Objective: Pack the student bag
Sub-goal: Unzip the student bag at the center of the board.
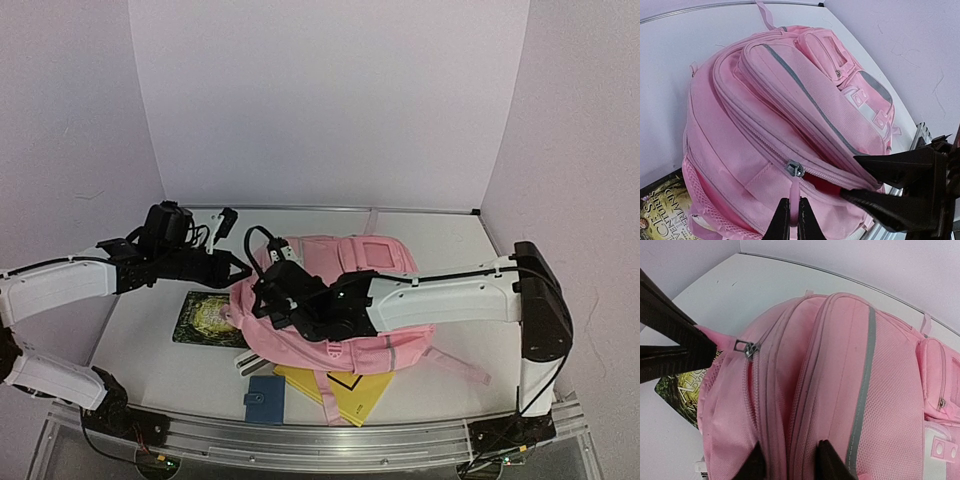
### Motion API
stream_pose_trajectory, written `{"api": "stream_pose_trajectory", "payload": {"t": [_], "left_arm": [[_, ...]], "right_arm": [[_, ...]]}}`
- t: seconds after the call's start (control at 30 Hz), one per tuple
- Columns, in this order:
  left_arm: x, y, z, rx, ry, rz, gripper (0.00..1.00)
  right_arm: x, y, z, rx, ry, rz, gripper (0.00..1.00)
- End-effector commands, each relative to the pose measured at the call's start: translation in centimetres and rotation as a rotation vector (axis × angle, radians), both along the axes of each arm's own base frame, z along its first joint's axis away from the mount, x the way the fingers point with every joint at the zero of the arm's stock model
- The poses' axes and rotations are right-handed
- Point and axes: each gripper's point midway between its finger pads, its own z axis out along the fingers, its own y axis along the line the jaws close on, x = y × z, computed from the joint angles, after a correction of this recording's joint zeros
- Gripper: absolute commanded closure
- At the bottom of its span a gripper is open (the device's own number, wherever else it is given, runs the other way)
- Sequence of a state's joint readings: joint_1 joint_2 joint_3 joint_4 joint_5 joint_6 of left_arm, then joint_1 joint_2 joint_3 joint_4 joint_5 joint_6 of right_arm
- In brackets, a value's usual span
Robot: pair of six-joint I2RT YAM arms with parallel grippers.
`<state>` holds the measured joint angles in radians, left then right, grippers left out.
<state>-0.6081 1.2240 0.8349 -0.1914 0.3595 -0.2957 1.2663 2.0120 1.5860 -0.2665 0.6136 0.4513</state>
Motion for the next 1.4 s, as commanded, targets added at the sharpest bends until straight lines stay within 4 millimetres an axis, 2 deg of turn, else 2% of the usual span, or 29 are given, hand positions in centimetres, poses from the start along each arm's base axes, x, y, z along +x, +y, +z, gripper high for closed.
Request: {"api": "stream_pose_trajectory", "payload": {"t": [0.0,0.1,0.2,0.4,0.53,0.67,0.77,0.93,1.07,1.23,1.37], "left_arm": [[2.9,2.2,2.9,0.018,-0.104,0.179,1.0],[4.6,3.3,3.0,0.067,-0.102,0.278,1.0],[6.2,3.4,3.2,0.096,-0.102,0.316,1.0],[10.3,4.3,3.4,0.082,-0.098,0.367,1.0],[13.0,4.3,3.1,0.029,-0.079,0.358,1.0],[14.6,2.5,2.1,-0.02,-0.062,0.274,1.0],[15.8,1.3,0.6,-0.028,-0.026,0.237,1.0],[16.9,-0.5,-1.5,-0.054,0.013,0.163,1.0],[17.3,-2.2,-2.0,-0.094,0.02,0.074,1.0],[18.0,-4.6,-1.3,-0.171,-0.003,-0.046,1.0],[19.0,-5.7,-2.8,-0.175,0.027,-0.084,1.0]], "right_arm": [[1.8,-4.7,3.3,-0.045,-0.058,-0.093,0.82],[1.2,-5.3,4.8,-0.027,-0.063,-0.047,0.92],[0.1,-5.9,6.3,0.005,-0.07,0.016,0.99],[-1.2,-8.1,9.7,0.101,-0.097,0.058,1.0],[-2.3,-8.8,12.0,0.21,-0.11,0.106,1.0],[-3.1,-9.6,14.2,0.317,-0.136,0.134,1.0],[-3.5,-9.9,15.6,0.39,-0.159,0.148,1.0],[-3.9,-10.2,17.2,0.487,-0.187,0.164,1.0],[-4.2,-10.0,18.1,0.55,-0.205,0.181,1.0],[-4.3,-10.0,18.5,0.591,-0.222,0.193,1.0],[-4.5,-10.6,19.3,0.638,-0.248,0.194,1.0]]}}
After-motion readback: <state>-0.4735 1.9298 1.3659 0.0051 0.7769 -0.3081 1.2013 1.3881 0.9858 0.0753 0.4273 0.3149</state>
